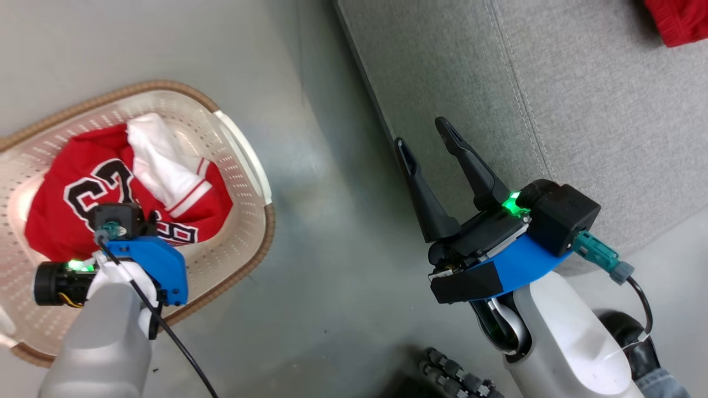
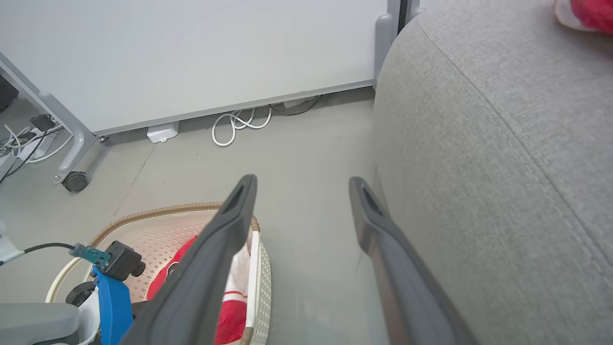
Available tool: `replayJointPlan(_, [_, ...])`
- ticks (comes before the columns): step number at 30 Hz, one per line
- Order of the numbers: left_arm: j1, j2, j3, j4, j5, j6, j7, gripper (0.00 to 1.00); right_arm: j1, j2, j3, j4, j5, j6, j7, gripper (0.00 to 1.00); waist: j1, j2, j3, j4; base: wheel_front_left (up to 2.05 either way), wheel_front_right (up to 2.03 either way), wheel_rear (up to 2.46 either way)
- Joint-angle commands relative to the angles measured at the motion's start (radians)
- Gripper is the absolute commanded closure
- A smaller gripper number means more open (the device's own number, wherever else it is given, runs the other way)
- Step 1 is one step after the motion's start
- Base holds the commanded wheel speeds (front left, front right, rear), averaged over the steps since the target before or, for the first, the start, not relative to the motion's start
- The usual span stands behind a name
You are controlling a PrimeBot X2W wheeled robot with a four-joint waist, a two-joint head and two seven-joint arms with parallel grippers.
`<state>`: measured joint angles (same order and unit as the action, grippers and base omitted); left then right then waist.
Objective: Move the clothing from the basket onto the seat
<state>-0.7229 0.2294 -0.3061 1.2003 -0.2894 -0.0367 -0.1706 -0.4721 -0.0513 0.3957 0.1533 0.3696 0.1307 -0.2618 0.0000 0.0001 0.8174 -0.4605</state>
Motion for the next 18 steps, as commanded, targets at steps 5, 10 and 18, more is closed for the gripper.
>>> replayJointPlan(5, [0.014, -0.033, -0.009, 0.012, -0.018, -0.027, -0.029, 1.0, -0.013, 0.002, -0.015, 0.02, -0.033, 0.0, -0.005, 0.0, 0.0, -0.0001, -0.08, 0.049, 0.0, 0.0, 0.0])
replayJointPlan(10, [0.029, -0.069, -0.019, 0.021, -0.028, -0.051, -0.049, 1.0, -0.005, 0.002, -0.025, 0.041, -0.064, 0.0, -0.005, 0.0, 0.0, -0.0001, -0.142, 0.091, 0.0, 0.0, 0.0])
replayJointPlan(18, [0.022, -0.129, -0.039, 0.036, -0.047, -0.071, -0.063, 1.0, 0.02, 0.001, -0.03, 0.081, -0.104, 0.0, -0.004, 0.0, 0.0, -0.0001, -0.257, 0.152, 0.0, 0.0, 0.0])
